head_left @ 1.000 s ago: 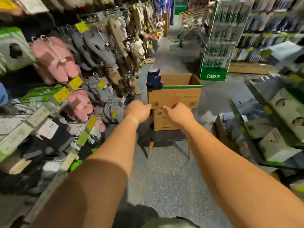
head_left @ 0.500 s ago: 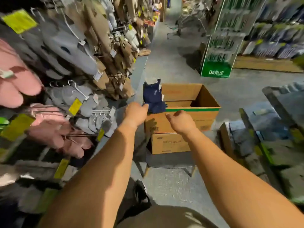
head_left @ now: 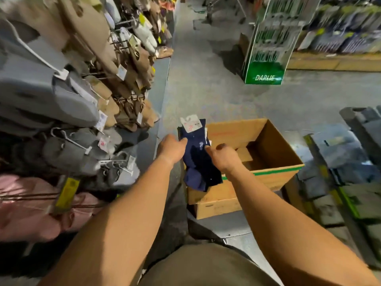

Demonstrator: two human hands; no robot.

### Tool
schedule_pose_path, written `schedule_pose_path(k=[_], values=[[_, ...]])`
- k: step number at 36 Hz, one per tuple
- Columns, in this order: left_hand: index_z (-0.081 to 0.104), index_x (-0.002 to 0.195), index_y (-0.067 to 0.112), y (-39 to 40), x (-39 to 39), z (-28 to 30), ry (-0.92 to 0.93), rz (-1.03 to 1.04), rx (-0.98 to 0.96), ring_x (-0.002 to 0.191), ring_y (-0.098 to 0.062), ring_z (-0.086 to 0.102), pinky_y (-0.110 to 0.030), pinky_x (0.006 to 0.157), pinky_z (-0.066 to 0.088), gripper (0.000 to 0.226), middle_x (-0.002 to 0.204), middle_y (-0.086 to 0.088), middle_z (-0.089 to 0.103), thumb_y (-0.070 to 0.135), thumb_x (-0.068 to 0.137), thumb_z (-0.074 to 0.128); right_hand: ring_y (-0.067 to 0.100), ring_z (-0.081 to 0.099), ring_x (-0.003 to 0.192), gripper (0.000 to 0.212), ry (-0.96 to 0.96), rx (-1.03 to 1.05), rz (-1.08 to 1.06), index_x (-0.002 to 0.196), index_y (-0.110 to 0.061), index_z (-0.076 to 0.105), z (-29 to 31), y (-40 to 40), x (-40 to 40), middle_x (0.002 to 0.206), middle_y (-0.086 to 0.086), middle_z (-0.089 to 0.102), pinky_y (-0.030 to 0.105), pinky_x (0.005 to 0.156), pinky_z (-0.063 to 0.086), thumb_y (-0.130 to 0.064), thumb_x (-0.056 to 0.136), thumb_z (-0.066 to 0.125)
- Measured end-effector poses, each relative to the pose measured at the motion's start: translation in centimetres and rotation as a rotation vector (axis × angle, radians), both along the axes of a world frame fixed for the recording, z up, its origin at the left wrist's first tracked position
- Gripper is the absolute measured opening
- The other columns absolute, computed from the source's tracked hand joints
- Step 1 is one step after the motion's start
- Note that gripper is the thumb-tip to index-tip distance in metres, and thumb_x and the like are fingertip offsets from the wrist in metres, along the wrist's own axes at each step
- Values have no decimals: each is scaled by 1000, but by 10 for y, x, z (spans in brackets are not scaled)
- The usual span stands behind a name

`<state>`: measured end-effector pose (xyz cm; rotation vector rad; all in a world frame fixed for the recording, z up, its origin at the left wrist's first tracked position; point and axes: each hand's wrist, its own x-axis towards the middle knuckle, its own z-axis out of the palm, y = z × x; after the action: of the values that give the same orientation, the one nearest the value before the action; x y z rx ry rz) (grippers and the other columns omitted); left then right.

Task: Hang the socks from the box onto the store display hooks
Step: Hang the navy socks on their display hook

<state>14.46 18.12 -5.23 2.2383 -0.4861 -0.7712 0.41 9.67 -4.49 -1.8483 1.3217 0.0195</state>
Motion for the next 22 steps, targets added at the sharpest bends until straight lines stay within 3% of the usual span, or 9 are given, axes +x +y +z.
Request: schedule_pose_path(k=[2,4,7,10,13,16,18,20,22], values=[[58,129,1,-10,6,-5,29,15,-8,121,-39,57,-42,96,47,51,134,-21,59,41,98,59,33,60,99,50,-32,43,-16,108,-7,59,2,-5,12,96,10,57,34,75,43,-54,94,52],[62,113,-1,-20,9,-10,49,23,-3,109,-41,61,-44,88,51,46,119,-25,65,42,95,61,29,58,89,42,-52,110,-33,102,-7,60,2,-13,22,94,9,59,33,72,42,-49,96,55],[71,104,7,-35,17,-31,117,38,-19,101,-39,68,-48,85,56,51,106,-19,72,50,77,62,23,59,77,37,-87,193,-49,90,-10,61,-4,-23,38,88,7,64,34,64,43,-47,95,59],[72,103,12,-46,28,-63,153,68,-6,100,-35,69,-51,88,58,52,106,-13,74,49,69,58,27,66,85,36,-138,260,-100,91,-9,68,-18,-33,50,98,10,71,38,72,52,-45,89,68],[69,111,11,-50,23,-52,108,68,56,104,-35,66,-46,91,56,40,111,-12,71,39,83,66,14,57,64,34,-163,344,-136,82,-8,64,-23,-41,53,82,4,65,24,49,43,-40,87,73],[71,109,11,-55,20,-45,96,70,70,102,-35,67,-45,88,58,32,111,-15,72,29,83,66,6,47,57,32,-196,449,-207,71,-7,58,-28,-49,53,72,-2,58,12,36,35,-29,86,77],[72,106,11,-61,26,-60,129,86,59,99,-34,69,-46,86,59,37,109,-15,73,29,74,65,6,51,59,23,-246,524,-249,83,-2,64,-31,-52,53,85,1,64,9,37,39,-20,85,78],[72,104,11,-65,30,-70,164,116,37,97,-33,70,-47,84,60,47,107,-14,74,30,63,61,8,57,63,27,-293,586,-269,103,3,67,-30,-53,53,97,5,65,11,41,45,-14,85,77],[72,101,10,-66,29,-68,219,147,6,94,-32,71,-47,83,61,43,103,-14,74,26,62,62,18,65,71,31,-355,630,-290,111,8,67,-31,-52,53,101,9,68,15,49,51,-8,85,75]])
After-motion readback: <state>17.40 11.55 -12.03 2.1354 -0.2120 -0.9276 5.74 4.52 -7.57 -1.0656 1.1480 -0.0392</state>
